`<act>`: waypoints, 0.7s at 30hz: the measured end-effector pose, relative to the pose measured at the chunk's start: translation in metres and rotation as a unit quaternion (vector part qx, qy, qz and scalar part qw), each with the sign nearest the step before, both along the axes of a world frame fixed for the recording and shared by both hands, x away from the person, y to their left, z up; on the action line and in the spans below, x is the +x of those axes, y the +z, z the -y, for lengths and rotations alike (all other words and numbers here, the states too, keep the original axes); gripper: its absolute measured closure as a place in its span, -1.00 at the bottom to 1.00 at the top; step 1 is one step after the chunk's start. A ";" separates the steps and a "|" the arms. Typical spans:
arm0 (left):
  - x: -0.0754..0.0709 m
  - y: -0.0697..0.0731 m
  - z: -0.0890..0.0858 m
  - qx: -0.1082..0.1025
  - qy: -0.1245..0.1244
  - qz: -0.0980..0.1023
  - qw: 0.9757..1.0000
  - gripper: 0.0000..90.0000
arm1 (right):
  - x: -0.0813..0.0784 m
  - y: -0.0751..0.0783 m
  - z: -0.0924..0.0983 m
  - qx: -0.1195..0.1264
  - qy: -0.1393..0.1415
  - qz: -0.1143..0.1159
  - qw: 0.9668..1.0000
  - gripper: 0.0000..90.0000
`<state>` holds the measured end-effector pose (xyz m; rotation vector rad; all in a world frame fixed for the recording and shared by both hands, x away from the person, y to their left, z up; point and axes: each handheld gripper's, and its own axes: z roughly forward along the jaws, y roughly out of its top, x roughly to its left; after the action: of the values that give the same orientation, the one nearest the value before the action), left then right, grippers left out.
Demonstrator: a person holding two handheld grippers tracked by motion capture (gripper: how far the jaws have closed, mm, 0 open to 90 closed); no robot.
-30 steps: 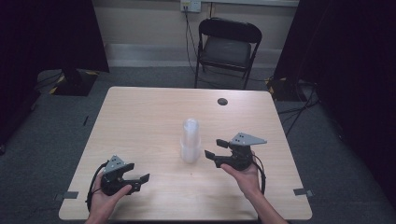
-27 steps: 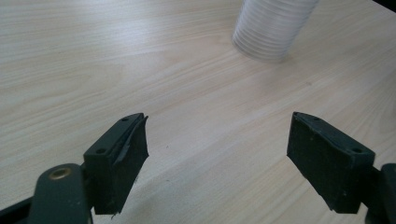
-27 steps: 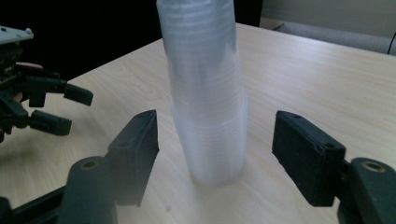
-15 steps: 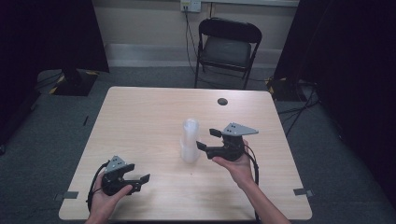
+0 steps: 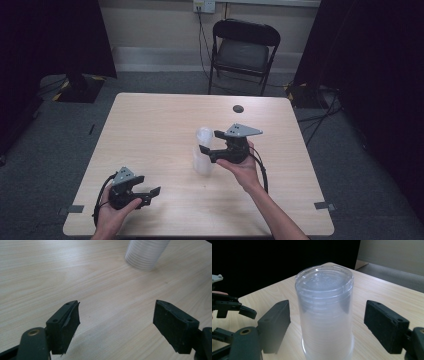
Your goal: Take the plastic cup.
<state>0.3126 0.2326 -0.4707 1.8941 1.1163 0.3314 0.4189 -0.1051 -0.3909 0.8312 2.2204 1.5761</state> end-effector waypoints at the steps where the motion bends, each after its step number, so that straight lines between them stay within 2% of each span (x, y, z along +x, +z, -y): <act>1: 0.000 0.000 0.000 0.000 0.000 0.000 1.000 -0.53 | 0.001 -0.001 -0.001 -0.002 0.000 0.000 1.000 -0.54; 8: 0.000 0.000 -0.001 0.000 -0.002 0.000 1.000 -0.53 | 0.009 -0.012 -0.010 -0.004 0.002 0.004 1.000 -0.43; 21: 0.000 0.000 -0.001 0.000 -0.001 -0.002 1.000 -0.53 | 0.015 -0.024 -0.020 -0.015 0.001 0.002 1.000 -0.42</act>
<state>0.3126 0.2336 -0.4705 1.8962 1.1173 0.3277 0.4338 -0.0849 -0.4148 0.8183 2.2372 1.5390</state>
